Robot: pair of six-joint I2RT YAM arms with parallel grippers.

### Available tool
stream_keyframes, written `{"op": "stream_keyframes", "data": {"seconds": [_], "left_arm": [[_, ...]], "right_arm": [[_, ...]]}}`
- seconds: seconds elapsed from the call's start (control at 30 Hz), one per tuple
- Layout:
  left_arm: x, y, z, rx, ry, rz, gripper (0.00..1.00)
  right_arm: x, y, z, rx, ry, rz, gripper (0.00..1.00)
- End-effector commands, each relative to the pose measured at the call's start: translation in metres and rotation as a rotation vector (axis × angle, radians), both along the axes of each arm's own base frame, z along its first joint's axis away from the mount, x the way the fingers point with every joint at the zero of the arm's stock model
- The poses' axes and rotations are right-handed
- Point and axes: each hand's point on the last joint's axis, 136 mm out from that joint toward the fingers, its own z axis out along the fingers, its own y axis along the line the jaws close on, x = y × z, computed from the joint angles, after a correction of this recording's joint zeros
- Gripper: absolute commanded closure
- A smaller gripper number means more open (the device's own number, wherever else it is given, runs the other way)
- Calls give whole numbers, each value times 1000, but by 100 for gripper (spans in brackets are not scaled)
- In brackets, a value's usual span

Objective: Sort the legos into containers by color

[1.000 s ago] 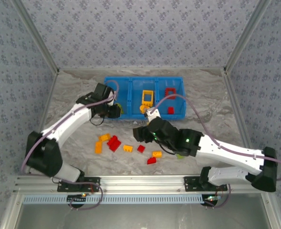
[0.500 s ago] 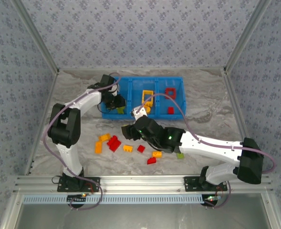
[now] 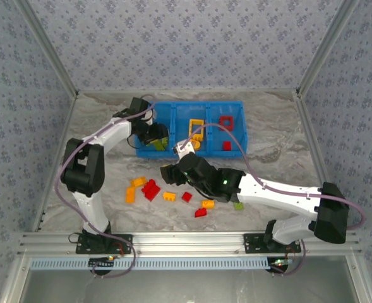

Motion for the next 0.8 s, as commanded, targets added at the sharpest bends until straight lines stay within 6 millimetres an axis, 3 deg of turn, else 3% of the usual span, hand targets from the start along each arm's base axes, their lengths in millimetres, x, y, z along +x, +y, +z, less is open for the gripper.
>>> {"op": "stream_keyframes", "data": {"seconds": [0.0,0.17,0.37,0.6,0.77], "left_arm": [[-9,9,61,-23,-123,35,46],[-50,40,111,1,-222,123,43],[-136,83,151,4,-310,198,38],[-237,122,153,-16,-304,261,35],[-269,138,156,-19,-324,298,35]], "right_arm": [[3,-4,-9,-71,-2,5,27],[-13,24,-49,-240,20,211,25],[-18,68,-93,-433,80,488,16],[-5,109,-133,-600,114,626,12],[3,115,-164,-723,155,645,10]]}}
